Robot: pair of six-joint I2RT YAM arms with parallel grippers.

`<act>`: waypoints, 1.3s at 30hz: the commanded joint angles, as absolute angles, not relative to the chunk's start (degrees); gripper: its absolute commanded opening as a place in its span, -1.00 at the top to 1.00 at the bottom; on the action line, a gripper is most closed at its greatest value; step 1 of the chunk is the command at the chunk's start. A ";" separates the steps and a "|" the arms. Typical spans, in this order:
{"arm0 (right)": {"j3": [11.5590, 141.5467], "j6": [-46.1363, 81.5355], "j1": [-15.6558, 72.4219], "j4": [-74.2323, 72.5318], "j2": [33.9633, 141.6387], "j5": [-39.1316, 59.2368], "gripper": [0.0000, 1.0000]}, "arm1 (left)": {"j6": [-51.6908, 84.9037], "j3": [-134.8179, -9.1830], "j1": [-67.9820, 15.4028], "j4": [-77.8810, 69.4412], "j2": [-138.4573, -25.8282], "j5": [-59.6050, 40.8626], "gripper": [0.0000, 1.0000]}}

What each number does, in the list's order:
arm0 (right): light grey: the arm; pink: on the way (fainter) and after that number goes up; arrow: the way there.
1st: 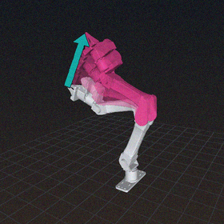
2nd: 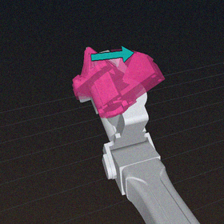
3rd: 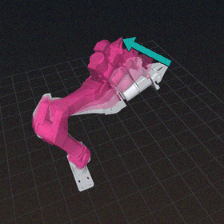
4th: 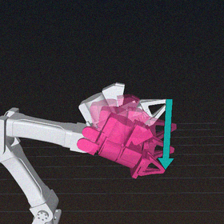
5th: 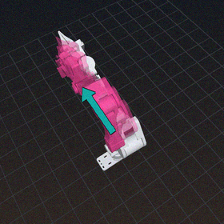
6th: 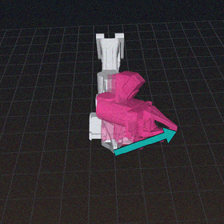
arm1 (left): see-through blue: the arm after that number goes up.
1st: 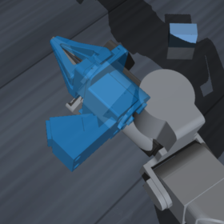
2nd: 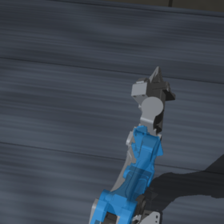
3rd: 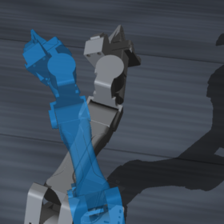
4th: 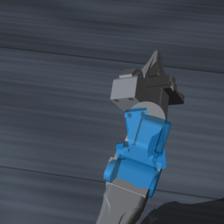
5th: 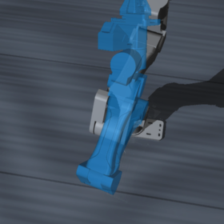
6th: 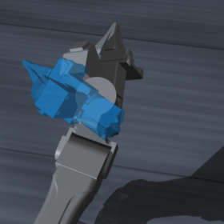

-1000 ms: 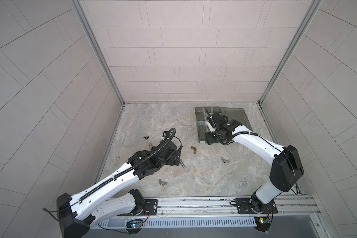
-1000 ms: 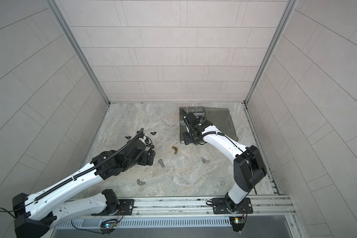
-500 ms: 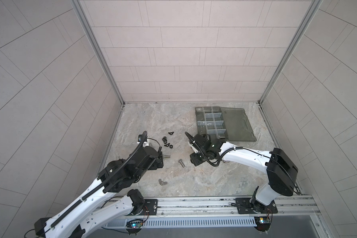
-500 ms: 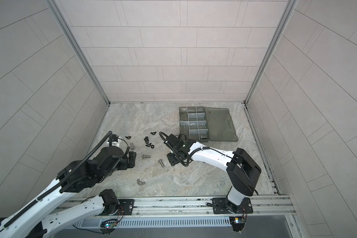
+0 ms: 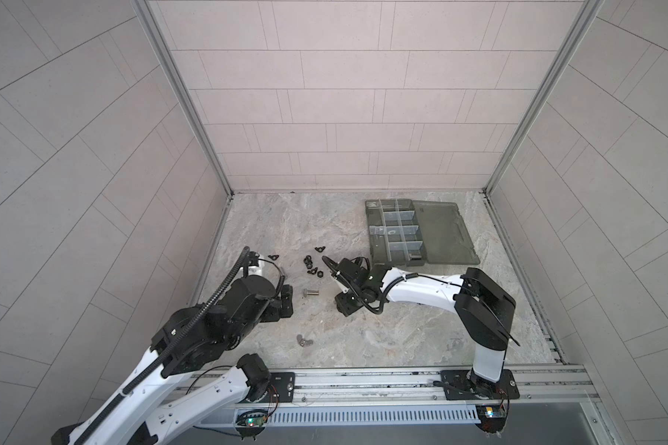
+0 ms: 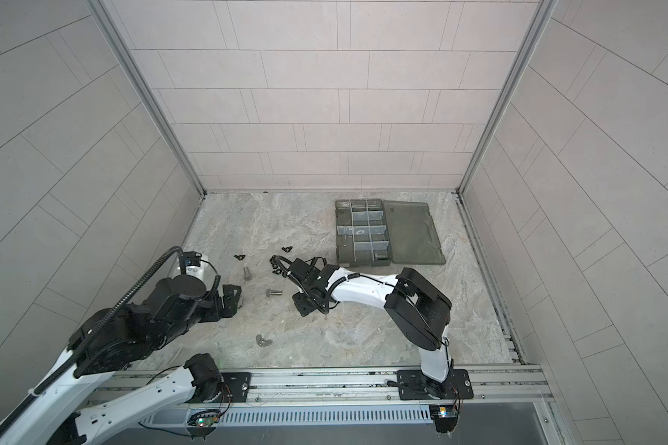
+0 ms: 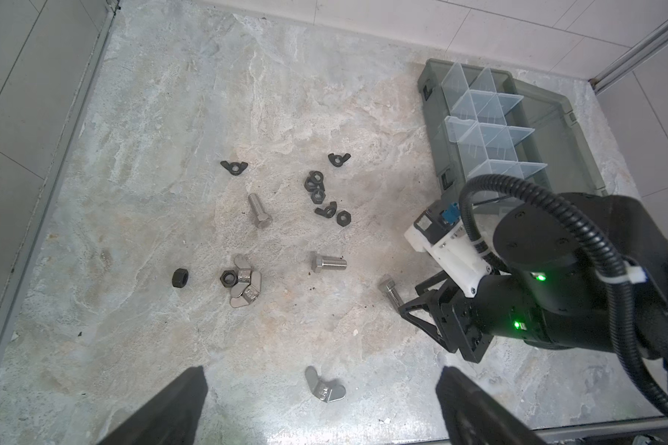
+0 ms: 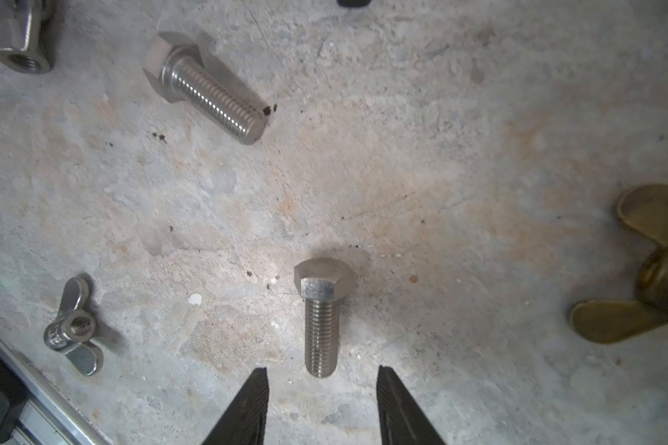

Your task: Sort the screws and nuts into containers

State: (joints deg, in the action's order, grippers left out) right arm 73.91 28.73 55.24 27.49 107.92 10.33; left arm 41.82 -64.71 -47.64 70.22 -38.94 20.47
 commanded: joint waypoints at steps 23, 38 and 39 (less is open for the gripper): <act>78.63 28.75 53.67 31.44 113.61 10.00 0.73 | 37.64 -66.90 -46.60 69.40 -41.52 19.47 -1.00; 76.34 25.34 38.84 38.11 97.01 8.35 0.73 | 35.03 -66.84 -45.85 59.81 -49.57 13.69 -1.00; 76.14 24.69 36.78 38.67 96.50 8.30 0.73 | 34.83 -67.05 -45.81 58.38 -50.88 12.66 -1.00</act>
State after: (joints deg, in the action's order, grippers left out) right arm 76.25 26.59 40.14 35.05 98.15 9.93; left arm 36.36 -65.56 -46.33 63.05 -48.47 15.44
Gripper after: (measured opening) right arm 0.143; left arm 0.994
